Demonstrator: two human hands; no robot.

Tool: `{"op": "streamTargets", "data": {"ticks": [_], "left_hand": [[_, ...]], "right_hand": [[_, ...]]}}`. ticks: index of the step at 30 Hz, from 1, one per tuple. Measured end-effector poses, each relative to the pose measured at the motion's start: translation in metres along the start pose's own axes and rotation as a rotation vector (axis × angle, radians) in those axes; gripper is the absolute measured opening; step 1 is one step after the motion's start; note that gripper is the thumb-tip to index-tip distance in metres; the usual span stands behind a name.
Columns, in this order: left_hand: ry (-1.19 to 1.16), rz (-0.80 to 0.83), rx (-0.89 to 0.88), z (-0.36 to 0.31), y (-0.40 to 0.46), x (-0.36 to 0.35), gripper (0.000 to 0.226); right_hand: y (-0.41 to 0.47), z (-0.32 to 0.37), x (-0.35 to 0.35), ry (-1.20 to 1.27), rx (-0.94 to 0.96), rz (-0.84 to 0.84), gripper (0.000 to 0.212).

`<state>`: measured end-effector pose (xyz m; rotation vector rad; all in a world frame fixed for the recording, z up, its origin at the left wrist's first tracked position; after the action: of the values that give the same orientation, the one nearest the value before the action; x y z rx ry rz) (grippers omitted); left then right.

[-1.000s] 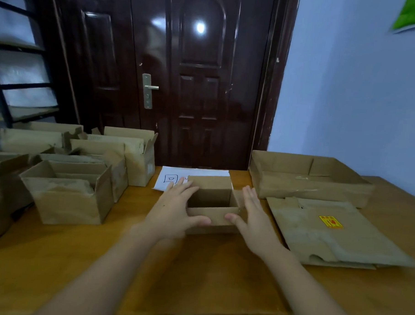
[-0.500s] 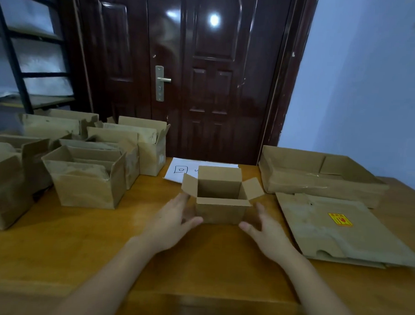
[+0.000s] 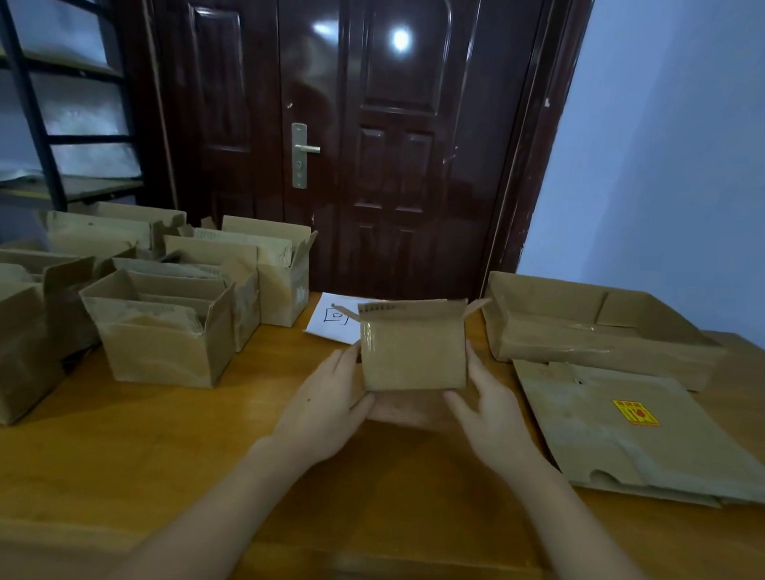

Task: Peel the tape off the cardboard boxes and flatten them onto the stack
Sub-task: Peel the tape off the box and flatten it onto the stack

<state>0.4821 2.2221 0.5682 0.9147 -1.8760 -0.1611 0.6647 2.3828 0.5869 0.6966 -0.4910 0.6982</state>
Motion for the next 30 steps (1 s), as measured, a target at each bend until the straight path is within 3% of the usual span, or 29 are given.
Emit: {"op": "streamTargets", "data": {"ticks": [4,8,12,14,18,22,30], "left_hand": [[-0.155,0.015,0.001,-0.014,-0.002,0.013,0.072],[-0.243,0.022,0.015,-0.028,-0.004,0.019,0.098],[-0.197,-0.027,-0.058,-0.031,-0.007,0.028,0.123],[-0.193,-0.068,-0.101,-0.031,-0.007,0.033,0.119],[-0.187,-0.078,-0.061,-0.034,-0.007,0.039,0.103],[-0.093,-0.019,-0.022,-0.028,-0.009,0.034,0.079],[0.178,0.075,0.000,-0.016,-0.012,0.021,0.087]], "right_hand": [[0.000,0.016,0.006,0.087,-0.047,-0.040,0.073],[0.002,0.031,0.006,0.117,-0.035,-0.137,0.076],[0.005,0.040,0.013,0.121,-0.041,-0.230,0.052],[0.006,0.044,0.018,0.072,-0.007,-0.230,0.053],[0.006,0.048,0.021,0.045,0.053,-0.135,0.075],[0.003,0.049,0.014,0.103,0.043,-0.021,0.075],[-0.002,0.019,-0.004,0.044,-0.059,0.111,0.049]]}}
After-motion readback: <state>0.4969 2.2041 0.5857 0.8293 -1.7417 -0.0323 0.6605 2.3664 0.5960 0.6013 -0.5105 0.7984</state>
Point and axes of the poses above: each hand's wrist, its own y-axis towards the middle knuckle, its own x-axis out of the back of the hand, z = x × y, the point moved 2 cm from there along y, towards the middle knuckle, and after that the axes turned 2 degrees about -y, right-handed, at the moved point
